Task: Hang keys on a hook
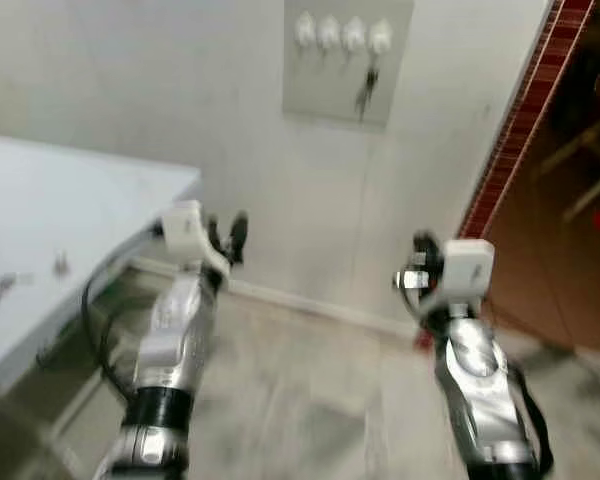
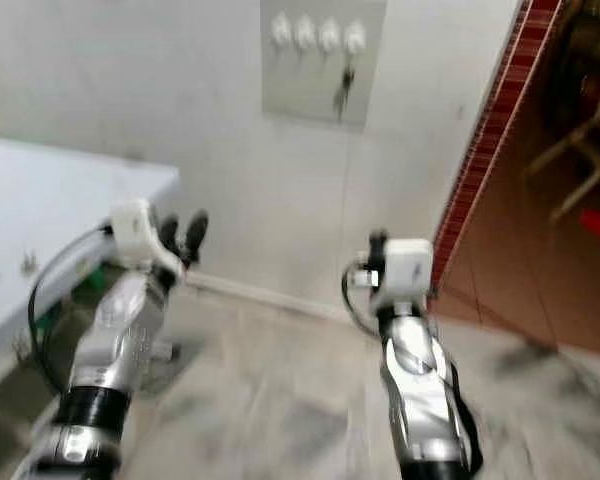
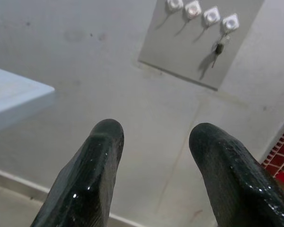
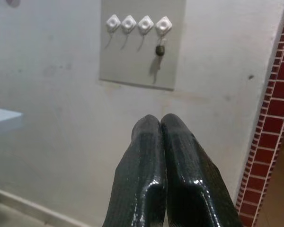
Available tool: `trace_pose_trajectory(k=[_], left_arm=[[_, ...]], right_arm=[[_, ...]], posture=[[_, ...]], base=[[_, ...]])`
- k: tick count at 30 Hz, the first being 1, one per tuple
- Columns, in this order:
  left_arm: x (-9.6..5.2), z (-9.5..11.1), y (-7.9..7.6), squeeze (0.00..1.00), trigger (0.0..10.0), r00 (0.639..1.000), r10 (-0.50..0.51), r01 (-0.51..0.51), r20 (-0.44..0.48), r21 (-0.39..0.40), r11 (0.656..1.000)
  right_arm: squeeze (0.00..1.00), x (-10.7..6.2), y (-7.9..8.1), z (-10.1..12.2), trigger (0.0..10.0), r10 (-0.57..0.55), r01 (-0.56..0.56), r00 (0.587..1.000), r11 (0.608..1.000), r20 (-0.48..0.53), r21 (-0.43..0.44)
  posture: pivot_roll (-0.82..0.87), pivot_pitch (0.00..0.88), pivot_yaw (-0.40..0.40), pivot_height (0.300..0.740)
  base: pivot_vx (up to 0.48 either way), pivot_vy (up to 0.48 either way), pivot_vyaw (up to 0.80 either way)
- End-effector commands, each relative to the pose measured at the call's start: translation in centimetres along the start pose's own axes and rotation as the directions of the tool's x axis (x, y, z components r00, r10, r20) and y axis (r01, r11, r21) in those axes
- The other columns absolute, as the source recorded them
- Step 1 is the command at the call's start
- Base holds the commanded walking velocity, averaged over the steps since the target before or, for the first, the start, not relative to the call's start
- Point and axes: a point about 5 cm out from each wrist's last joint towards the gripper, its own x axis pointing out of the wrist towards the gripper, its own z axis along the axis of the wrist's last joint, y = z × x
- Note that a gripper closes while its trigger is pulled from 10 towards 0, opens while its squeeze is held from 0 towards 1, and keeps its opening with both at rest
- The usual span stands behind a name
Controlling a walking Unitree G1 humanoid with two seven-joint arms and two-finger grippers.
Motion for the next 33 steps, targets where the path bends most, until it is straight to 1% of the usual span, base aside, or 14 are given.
trace_pose_trajectory(k=[1, 8, 10, 14, 17, 18, 23, 27, 33], left_arm=[[0.16, 0.37, -0.03, 0.0, 10.0, 1.0, 0.0, 0.0, 0.006, 0.006, 1.0], [0.18, 0.35, -0.08, 0.0, 10.0, 1.0, 0.004, -0.004, 0.003, 0.004, 1.0], [0.17, 0.3, 0.01, 0.0, 10.0, 1.0, 0.025, -0.025, 0.0, 0.004, 1.0], [0.17, 0.36, -0.24, 0.0, 10.0, 1.0, 0.004, -0.004, 0.014, -0.007, 1.0], [0.18, 0.37, -0.29, 0.0, 10.0, 1.0, 0.006, -0.006, 0.016, -0.008, 1.0], [0.19, 0.36, -0.35, 0.0, 10.0, 1.0, 0.001, -0.001, 0.014, -0.021, 1.0], [0.24, 0.39, -0.33, 0.0, 10.0, 1.0, 0.0, 0.0, 0.012, -0.034, 0.999], [0.26, 0.47, -0.32, 0.0, 10.0, 1.0, -0.004, 0.005, 0.016, -0.027, 1.0], [0.25, 0.5, -0.27, 0.0, 10.0, 1.0, 0.0, 0.0, 0.017, -0.025, 1.0]], right_arm=[[0.0, 0.24, -0.12, 0.6, 10.0, -0.009, 0.009, 1.0, 1.0, 0.022, 0.007], [0.0, 0.23, 0.01, 0.7, 10.0, -0.004, 0.004, 1.0, 1.0, 0.024, 0.006], [0.0, 0.22, 0.02, 0.7, 10.0, -0.003, 0.003, 1.0, 1.0, 0.024, 0.006], [0.0, 0.25, -0.02, 0.7, 10.0, -0.001, 0.001, 1.0, 1.0, 0.023, 0.005], [0.0, 0.28, -0.04, 0.71, 10.0, 0.0, 0.0, 1.0, 1.0, 0.023, 0.005], [0.0, 0.29, -0.02, 0.74, 10.0, 0.0, 0.0, 1.0, 1.0, 0.024, 0.006], [0.0, 0.34, 0.03, 0.79, 10.0, 0.002, -0.002, 1.0, 1.0, 0.026, 0.007], [0.0, 0.41, 0.07, 0.87, 10.0, 0.005, -0.005, 1.0, 1.0, 0.029, 0.008], [0.0, 0.43, 0.16, 0.89, 10.0, 0.01, -0.01, 0.999, 1.0, 0.031, 0.01]], posture=[[0.0, 0.0, -0.023, 0.74], [0.0, 0.0, -0.025, 0.74], [0.0, 0.0, -0.025, 0.74], [0.0, 0.0, -0.028, 0.74], [0.0, 0.0, -0.029, 0.74], [0.0, 0.0, -0.029, 0.74], [0.0, 0.0, -0.03, 0.74], [0.0, 0.0, -0.03, 0.74], [0.01, 0.0, -0.031, 0.74]], base=[[0.326, 0.0, 0.0], [0.321, 0.0, 0.0], [0.0, 0.0, 0.0], [0.0, 0.0, 0.0], [0.0, 0.0, 0.0], [0.0, 0.0, 0.0], [0.0, 0.0, 0.0], [0.0, 0.0, 0.0], [0.311, 0.0, 0.0]])
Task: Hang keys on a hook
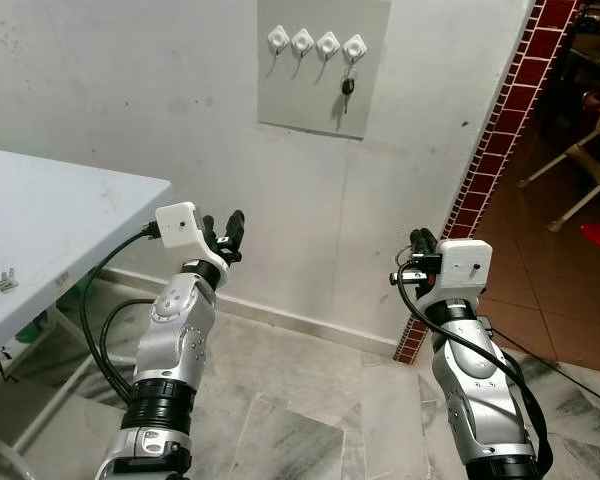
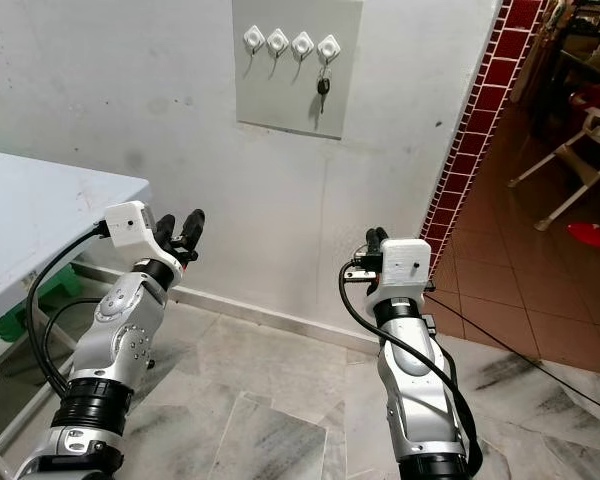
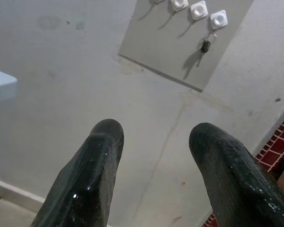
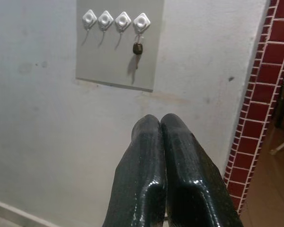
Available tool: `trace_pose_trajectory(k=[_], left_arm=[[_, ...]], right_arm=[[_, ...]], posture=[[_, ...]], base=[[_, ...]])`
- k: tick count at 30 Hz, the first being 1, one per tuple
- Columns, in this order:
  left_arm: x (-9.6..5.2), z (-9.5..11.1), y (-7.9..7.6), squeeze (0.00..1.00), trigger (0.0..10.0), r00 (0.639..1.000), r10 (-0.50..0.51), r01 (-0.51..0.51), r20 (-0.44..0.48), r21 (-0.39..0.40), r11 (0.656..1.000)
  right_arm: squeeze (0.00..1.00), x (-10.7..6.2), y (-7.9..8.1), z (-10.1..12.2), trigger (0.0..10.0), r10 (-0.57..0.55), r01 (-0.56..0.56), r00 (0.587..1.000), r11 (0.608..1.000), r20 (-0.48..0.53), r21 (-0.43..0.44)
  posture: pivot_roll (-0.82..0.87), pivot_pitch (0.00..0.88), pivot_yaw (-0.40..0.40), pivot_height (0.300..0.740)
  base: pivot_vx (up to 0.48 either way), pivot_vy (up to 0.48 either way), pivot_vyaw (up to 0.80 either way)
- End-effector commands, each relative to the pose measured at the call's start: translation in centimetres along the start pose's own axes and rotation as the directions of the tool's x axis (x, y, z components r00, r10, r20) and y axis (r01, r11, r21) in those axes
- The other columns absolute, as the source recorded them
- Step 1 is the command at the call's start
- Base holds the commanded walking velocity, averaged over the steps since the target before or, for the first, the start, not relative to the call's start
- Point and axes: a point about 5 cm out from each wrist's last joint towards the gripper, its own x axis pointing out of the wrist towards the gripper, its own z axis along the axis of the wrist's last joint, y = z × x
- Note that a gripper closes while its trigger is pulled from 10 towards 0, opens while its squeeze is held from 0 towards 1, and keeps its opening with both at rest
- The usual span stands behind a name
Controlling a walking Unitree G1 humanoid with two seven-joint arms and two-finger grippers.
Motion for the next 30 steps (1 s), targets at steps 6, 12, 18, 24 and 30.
trace_pose_trajectory(k=[6, 12, 18, 24, 30], left_arm=[[0.11, 0.22, -0.3, 0.0, 10.0, 1.0, -0.016, 0.016, 0.007, 0.002, 1.0], [0.09, 0.22, -0.38, 0.0, 10.0, 1.0, -0.02, 0.02, 0.006, 0.004, 1.0], [-0.04, 0.16, -0.22, 0.0, 10.0, 1.0, -0.024, 0.023, 0.003, 0.011, 1.0], [-0.18, 0.26, 0.16, 0.0, 10.0, 1.0, -0.021, 0.021, 0.003, 0.023, 1.0], [-0.22, 0.3, 0.26, 0.0, 10.0, 1.0, -0.011, 0.011, 0.005, 0.017, 1.0]], right_arm=[[0.0, 0.28, -0.03, 0.74, 10.0, 0.004, -0.004, 1.0, 1.0, 0.029, 0.003], [0.0, 0.26, 0.02, 0.77, 10.0, 0.007, -0.007, 1.0, 1.0, 0.028, 0.01], [0.0, 0.19, -0.15, 0.73, 10.0, 0.004, -0.005, 1.0, 1.0, 0.026, 0.008], [0.0, 0.13, -0.35, 0.81, 10.0, 0.002, -0.002, 1.0, 1.0, 0.027, 0.007], [0.0, 0.14, -0.34, 0.84, 10.0, 0.001, -0.002, 1.0, 1.0, 0.026, 0.009]], posture=[[0.01, 0.0, -0.03, 0.74], [0.01, 0.0, -0.032, 0.74], [0.01, 0.0, -0.032, 0.74], [0.01, 0.0, -0.033, 0.74], [0.01, 0.0, -0.035, 0.74]], base=[[0.316, 0.0, 0.0], [0.316, 0.0, 0.0], [0.315, 0.0, 0.0], [0.314, 0.0, 0.0], [0.314, 0.0, 0.0]])
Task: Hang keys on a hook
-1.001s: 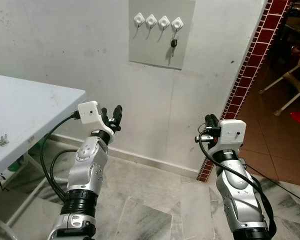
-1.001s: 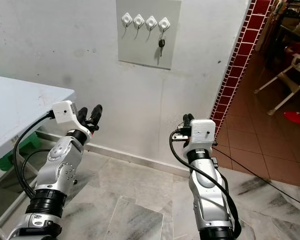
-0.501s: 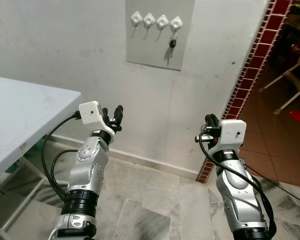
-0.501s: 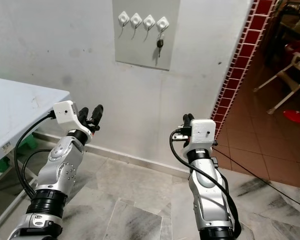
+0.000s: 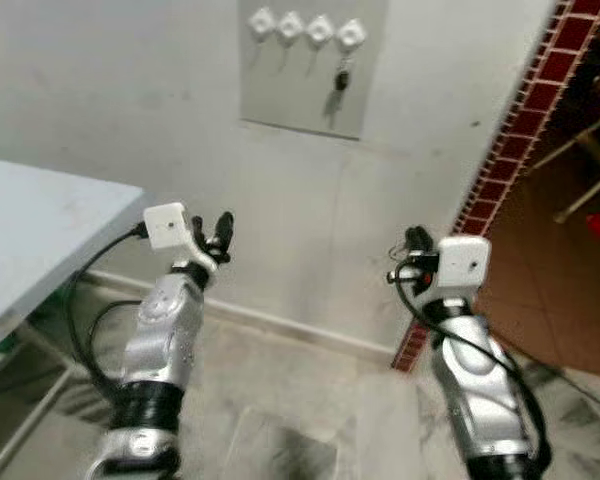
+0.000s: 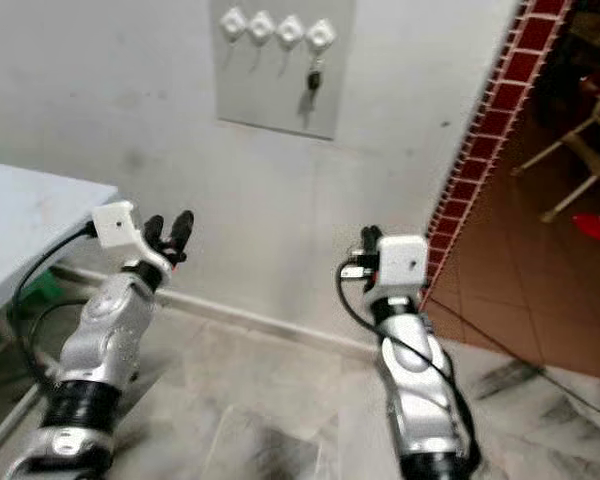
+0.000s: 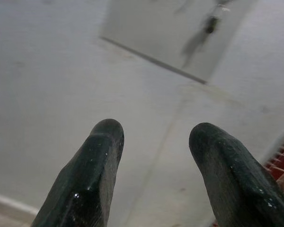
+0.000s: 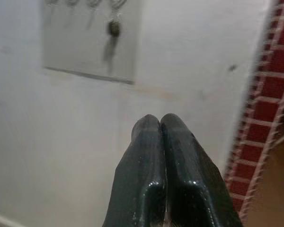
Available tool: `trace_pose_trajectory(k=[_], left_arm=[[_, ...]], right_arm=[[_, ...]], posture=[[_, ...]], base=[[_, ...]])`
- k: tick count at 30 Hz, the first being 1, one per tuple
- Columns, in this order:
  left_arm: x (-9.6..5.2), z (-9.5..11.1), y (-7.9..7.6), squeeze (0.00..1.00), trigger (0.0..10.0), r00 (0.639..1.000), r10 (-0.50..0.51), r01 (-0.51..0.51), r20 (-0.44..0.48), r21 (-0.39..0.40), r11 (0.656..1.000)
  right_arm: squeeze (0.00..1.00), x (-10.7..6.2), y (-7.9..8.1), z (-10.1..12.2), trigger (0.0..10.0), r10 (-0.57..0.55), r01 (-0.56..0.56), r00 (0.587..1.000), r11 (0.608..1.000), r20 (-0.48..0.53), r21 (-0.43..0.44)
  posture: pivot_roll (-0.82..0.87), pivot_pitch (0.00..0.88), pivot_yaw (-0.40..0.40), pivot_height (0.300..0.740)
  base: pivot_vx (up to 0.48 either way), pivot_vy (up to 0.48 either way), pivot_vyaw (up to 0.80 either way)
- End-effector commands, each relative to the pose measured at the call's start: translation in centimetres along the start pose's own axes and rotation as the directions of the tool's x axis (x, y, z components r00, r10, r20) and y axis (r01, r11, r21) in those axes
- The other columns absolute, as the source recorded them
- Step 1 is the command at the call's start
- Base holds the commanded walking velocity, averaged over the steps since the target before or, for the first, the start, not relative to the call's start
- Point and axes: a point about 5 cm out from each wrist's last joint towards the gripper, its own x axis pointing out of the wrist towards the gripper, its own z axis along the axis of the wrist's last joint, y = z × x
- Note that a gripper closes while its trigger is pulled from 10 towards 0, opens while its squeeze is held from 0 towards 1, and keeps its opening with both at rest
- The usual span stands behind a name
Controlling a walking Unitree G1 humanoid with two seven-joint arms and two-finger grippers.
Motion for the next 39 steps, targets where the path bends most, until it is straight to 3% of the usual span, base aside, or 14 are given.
trace_pose_trajectory(k=[1, 7, 25, 39], left_arm=[[-0.04, 1.06, 0.95, 0.0, 10.0, 0.999, 0.026, -0.027, 0.029, 0.018, 0.999], [-0.06, 1.05, 0.99, 0.0, 10.0, 0.999, 0.031, -0.031, 0.032, 0.011, 0.999], [-0.03, 1.1, 1.01, 0.0, 10.0, 0.999, 0.033, -0.034, 0.032, 0.002, 0.999], [-0.06, 1.05, 0.86, 0.0, 10.0, 0.999, 0.029, -0.03, 0.027, 0.038, 0.999]], right_arm=[[0.0, 0.33, 0.85, 0.98, 10.0, 0.017, -0.018, 0.999, 1.0, 0.04, 0.02], [0.0, 0.36, 0.91, 0.92, 10.0, 0.021, -0.021, 0.999, 1.0, 0.037, 0.021], [0.0, 0.39, 0.99, 0.96, 10.0, 0.021, -0.022, 0.999, 1.0, 0.034, 0.023], [0.0, 0.46, 0.94, 0.49, 10.0, 0.013, -0.013, 1.0, 0.999, -0.01, 0.035]], posture=[[0.01, 0.0, -0.035, 0.74], [0.01, 0.0, -0.037, 0.74], [0.01, 0.0, -0.037, 0.74], [0.02, 0.0, -0.038, 0.74]], base=[[0.315, 0.0, 0.0], [0.309, 0.0, 0.0], [0.284, 0.288, 0.0], [0.302, 0.248, -0.09]])
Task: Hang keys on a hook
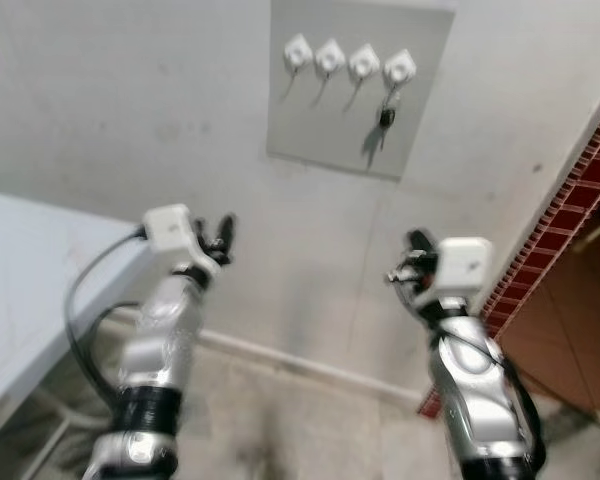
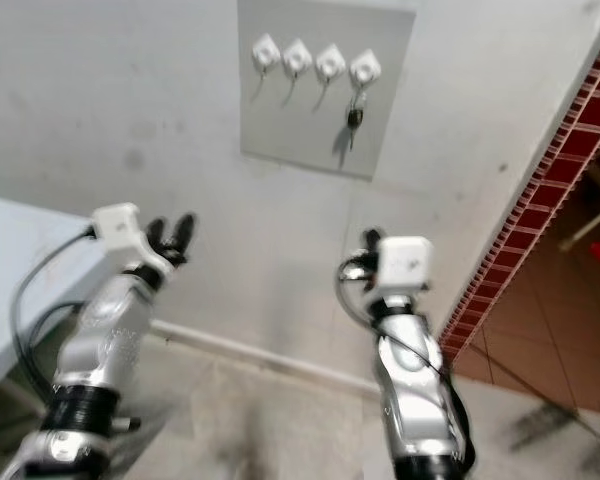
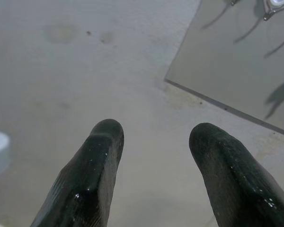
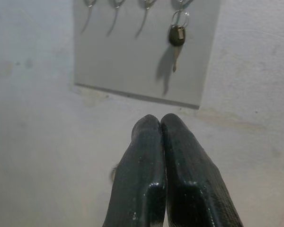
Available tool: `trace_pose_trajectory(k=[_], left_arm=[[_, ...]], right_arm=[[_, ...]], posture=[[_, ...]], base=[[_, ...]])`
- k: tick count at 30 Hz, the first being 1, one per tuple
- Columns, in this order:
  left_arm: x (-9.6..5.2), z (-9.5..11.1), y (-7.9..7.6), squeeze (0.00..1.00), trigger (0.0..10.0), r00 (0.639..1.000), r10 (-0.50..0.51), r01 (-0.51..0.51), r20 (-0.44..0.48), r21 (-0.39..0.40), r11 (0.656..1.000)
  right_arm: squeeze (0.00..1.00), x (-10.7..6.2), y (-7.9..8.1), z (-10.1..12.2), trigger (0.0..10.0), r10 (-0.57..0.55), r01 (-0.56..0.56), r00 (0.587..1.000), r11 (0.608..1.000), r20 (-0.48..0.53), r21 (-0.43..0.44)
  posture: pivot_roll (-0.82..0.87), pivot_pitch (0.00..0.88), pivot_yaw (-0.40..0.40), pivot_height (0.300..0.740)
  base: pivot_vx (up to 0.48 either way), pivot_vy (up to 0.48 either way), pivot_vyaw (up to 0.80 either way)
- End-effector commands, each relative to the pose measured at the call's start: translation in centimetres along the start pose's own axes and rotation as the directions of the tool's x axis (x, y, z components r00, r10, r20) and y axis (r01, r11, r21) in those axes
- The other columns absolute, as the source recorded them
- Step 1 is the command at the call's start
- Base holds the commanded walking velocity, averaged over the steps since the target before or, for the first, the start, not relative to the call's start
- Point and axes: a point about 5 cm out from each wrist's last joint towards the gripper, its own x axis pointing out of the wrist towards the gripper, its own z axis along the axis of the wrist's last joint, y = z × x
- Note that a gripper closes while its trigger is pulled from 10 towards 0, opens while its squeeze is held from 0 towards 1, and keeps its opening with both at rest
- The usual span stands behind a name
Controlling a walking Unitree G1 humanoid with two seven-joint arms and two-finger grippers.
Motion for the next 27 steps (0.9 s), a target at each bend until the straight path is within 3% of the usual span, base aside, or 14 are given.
trace_pose_trajectory(k=[1, 6, 27], left_arm=[[0.26, -0.15, -1.53, 0.0, 10.0, 0.999, -0.039, 0.039, -0.008, 0.009, 0.999], [0.22, -0.23, -1.64, 0.0, 10.0, 0.999, -0.042, 0.042, -0.012, 0.031, 0.999], [0.03, -0.42, -1.69, 0.0, 10.0, 0.999, -0.04, 0.041, -0.022, 0.034, 0.999]], right_arm=[[0.0, -0.04, -1.3, 0.16, 10.0, -0.043, 0.043, 0.999, 0.999, -0.006, -0.012], [0.0, -0.05, -1.32, 0.14, 10.0, -0.049, 0.049, 0.999, 0.999, -0.002, 0.006], [0.0, -0.18, -0.79, 0.27, 10.0, -0.021, 0.021, 1.0, 1.0, 0.007, 0.008]], posture=[[0.02, 0.0, -0.038, 0.74], [0.02, 0.0, -0.039, 0.74], [0.02, 0.0, -0.041, 0.74]], base=[[0.352, 0.0, -0.77], [0.365, 0.0, -0.7], [0.37, 0.0, 0.0]])
